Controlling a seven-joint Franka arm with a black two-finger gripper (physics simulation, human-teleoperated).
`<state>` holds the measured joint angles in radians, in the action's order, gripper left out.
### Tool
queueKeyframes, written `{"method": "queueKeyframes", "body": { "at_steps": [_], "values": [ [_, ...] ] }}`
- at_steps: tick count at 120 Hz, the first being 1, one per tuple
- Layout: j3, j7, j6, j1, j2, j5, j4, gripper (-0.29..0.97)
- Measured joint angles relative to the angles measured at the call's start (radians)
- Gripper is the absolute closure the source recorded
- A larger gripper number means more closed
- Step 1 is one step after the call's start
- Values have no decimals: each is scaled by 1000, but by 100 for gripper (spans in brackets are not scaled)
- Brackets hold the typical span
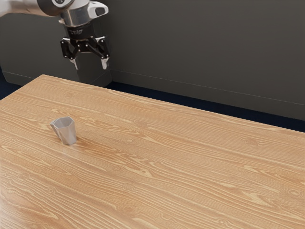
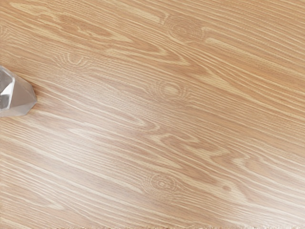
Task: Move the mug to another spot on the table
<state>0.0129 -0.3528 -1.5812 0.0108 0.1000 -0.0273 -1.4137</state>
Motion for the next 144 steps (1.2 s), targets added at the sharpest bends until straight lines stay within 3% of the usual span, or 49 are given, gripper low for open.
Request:
{"method": "queueKeyframes", "body": {
  "at_steps": [45, 72, 89, 106, 144],
  "values": [
    [6, 92, 5, 11, -39, 7, -39, 0],
    [76, -179, -79, 40, -211, 27, -322, 0],
    [143, -339, -153, 5, -256, 38, -479, 0],
    [234, -467, -268, 8, -234, 45, -558, 0],
    [417, -661, -437, -11, -112, 84, -563, 0]
  ]
}}
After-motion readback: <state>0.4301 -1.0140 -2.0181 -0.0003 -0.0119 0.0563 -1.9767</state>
